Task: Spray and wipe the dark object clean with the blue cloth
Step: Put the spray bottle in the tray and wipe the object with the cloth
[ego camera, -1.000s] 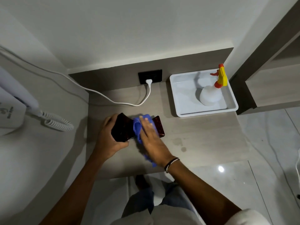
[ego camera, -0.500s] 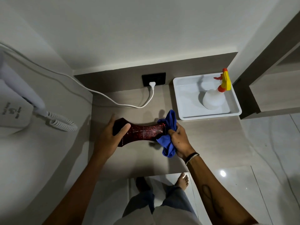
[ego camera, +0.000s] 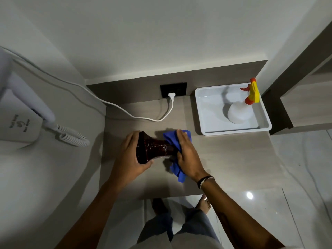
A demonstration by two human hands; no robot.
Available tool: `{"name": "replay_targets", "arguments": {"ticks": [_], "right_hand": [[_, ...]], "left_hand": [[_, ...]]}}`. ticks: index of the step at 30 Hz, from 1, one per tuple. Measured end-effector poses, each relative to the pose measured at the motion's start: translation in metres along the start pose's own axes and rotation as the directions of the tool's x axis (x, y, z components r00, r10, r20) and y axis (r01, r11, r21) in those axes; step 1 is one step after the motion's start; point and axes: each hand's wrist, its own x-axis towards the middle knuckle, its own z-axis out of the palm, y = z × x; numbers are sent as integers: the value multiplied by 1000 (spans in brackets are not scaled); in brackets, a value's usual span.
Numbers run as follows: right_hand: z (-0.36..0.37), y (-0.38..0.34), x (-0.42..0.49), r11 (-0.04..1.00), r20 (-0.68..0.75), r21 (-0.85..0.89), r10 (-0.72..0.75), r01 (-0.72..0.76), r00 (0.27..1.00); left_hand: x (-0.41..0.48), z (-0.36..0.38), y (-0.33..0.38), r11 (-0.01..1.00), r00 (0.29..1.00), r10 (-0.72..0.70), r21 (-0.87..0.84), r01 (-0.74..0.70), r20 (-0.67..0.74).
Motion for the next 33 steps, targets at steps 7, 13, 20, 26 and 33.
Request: {"name": "replay_targets", "arguments": {"ticks": [7, 13, 20, 26, 33], "right_hand": [[35, -37, -19, 939, 140, 21, -344, 345, 928], [9, 13, -7, 931, 134, -330, -115, 154, 984], [50, -42, -22, 922, 129, 9, -384, 386, 914], [18, 17, -8, 911, 157, -378, -111, 164, 981], [65, -45, -25, 890, 83, -60, -446, 451, 891]], "left_hand": [[5, 1, 10, 998, 998, 65, 7, -64, -29], [5, 3, 2, 998, 1000, -10, 56, 11, -4], [9, 2, 10, 996, 998, 59, -71, -58, 12], [0, -3, -10, 996, 997, -72, 53, 71, 10], [1, 8, -16, 966, 963, -260, 19, 260, 65]]}}
